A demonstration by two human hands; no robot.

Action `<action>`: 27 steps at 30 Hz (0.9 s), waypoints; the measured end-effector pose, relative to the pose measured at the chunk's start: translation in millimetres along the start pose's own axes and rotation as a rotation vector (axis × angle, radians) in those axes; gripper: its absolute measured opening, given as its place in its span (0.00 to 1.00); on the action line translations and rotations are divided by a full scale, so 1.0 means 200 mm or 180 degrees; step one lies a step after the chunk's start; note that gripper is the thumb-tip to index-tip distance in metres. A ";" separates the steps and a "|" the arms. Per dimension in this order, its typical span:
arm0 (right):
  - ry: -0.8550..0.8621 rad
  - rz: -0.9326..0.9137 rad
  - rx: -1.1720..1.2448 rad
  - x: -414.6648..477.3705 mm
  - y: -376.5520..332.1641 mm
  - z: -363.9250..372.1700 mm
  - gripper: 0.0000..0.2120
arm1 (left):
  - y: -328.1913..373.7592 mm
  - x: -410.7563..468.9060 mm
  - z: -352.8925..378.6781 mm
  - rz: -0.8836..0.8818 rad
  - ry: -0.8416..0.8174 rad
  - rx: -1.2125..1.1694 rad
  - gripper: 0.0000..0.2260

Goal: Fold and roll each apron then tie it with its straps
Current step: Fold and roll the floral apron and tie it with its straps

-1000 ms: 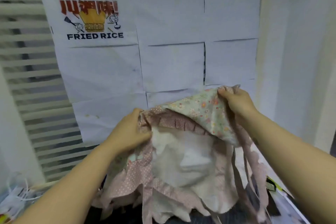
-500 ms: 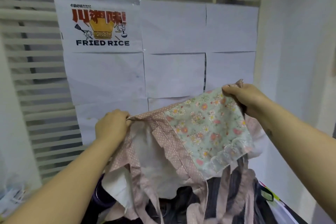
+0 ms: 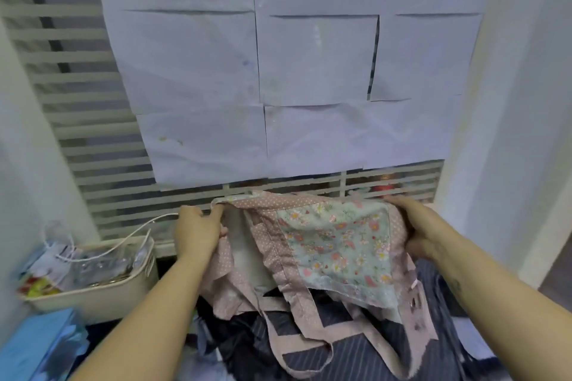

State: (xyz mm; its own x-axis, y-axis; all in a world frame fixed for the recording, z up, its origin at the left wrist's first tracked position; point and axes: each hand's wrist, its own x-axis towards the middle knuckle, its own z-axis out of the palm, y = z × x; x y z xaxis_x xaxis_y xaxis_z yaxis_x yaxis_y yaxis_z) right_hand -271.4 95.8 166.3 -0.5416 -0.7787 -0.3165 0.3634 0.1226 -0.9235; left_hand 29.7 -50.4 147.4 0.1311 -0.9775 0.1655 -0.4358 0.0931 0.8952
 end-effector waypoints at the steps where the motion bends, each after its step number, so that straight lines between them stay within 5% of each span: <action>1: 0.0022 0.0082 0.0025 0.00 0.04 0.00 0.12 | -0.01 -0.06 0.02 -0.0110 0.0011 -0.0172 0.19; 8: 0.0042 0.0415 0.0307 0.02 0.19 -0.04 0.17 | -0.14 -0.28 0.20 -0.1990 -0.1337 -0.2014 0.38; 13: -0.0174 0.0568 0.0723 -0.06 0.16 -0.06 0.10 | -0.10 -0.25 0.24 -0.1828 -0.1311 -0.3044 0.35; 19: -0.0477 0.0877 0.0408 -0.04 0.22 -0.07 0.29 | -0.04 -0.15 0.17 -0.1668 -0.1583 -0.3135 0.30; 22: -0.0158 0.0124 0.0295 0.01 0.20 -0.05 0.28 | -0.02 -0.14 0.15 -0.1875 -0.1353 -0.3546 0.19; 27: 0.0540 -0.1732 -0.1126 -0.07 0.00 -0.03 0.21 | 0.09 -0.06 0.08 -0.1954 -0.0977 -0.3748 0.06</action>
State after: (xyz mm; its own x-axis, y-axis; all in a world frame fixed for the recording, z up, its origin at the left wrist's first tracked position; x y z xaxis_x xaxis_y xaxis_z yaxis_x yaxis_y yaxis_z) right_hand -268.1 111.2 169.6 -0.6996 -0.6826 0.2114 -0.2499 -0.0434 -0.9673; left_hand 6.9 -39.1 154.5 -0.2415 -0.9077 -0.3431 0.6515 -0.4137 0.6359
